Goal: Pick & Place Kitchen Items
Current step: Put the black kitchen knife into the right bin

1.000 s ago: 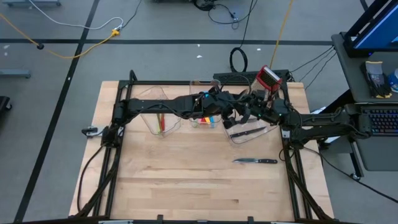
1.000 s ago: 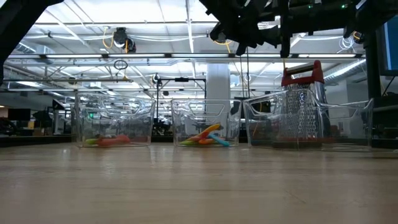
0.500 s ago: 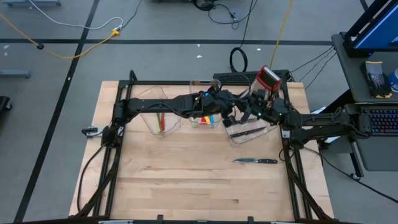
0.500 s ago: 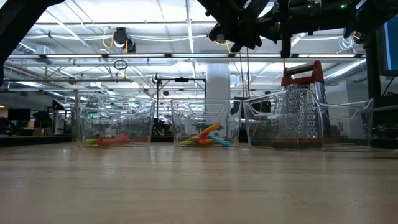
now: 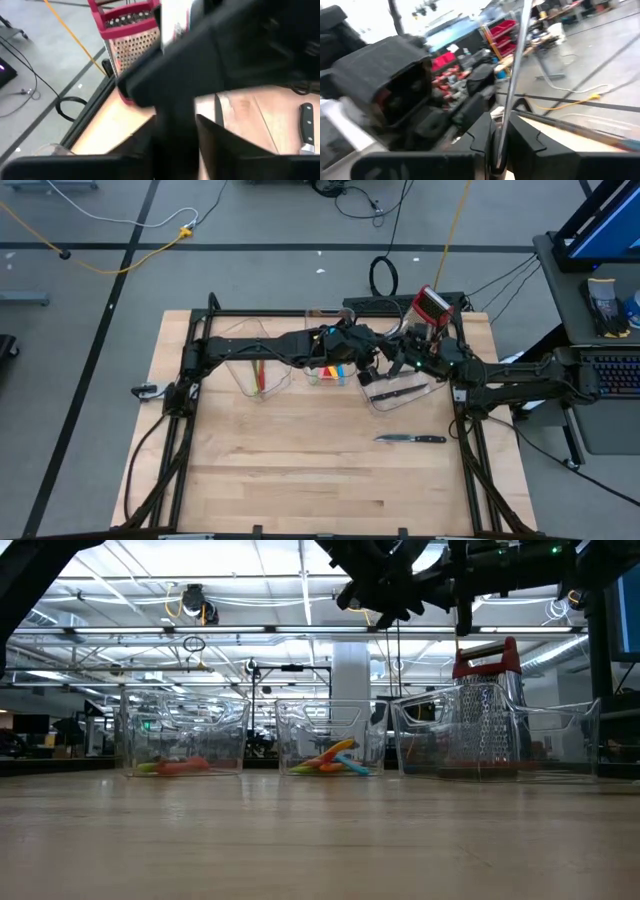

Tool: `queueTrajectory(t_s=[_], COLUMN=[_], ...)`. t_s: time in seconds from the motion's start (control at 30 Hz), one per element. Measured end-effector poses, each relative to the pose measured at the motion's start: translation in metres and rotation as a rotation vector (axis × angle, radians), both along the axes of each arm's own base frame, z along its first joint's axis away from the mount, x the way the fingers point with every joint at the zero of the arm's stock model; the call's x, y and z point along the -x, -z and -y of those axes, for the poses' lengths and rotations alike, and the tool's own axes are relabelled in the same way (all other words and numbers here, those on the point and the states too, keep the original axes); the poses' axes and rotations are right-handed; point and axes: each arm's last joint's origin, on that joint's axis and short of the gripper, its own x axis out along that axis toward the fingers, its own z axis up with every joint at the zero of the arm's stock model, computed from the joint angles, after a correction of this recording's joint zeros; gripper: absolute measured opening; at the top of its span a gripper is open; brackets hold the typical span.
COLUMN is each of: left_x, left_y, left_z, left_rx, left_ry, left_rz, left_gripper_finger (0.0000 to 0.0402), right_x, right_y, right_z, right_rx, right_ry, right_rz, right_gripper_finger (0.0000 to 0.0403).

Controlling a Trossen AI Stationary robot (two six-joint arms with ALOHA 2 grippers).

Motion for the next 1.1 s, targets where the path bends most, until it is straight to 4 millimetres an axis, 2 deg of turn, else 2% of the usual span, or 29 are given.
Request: queueTrajectory(t_s=[0.23,0.43,0.7,0.9,1.1], left_x=[0.002,0.004,0.016,0.026,0.037], left_y=[0.003,0.006,0.0,-0.005,-0.001], left_z=[-0.006,-0.006,-0.007,-0.014,-0.025], left_rx=[0.061,0.078,0.055,0.037,0.075], left_ry=[0.008,0.028,0.017,-0.06,-0.118], left_rz=[-0.02,-0.053,-0.126,-0.169,-0.252], left_gripper_finger=[0.026,0.0326,0.0361,0.0365,0.0365], right_x=[0.012,0.023,0.035,0.038,0.037], right_y=[-0.001,-0.003,0.002,0.015,0.031], right_z=[0.0,-0.001,-0.003,-0.005,-0.011], right_rx=[-0.019,-0.026,-0.102,-0.228,-0.339], right_ry=[0.086,0.136,0.161,0.161,0.147], right_rz=[-0.05,-0.081,-0.148,-0.222,-0.271], right_gripper_finger=[0.0032,0.0032,0.0032,0.0032,0.0032])
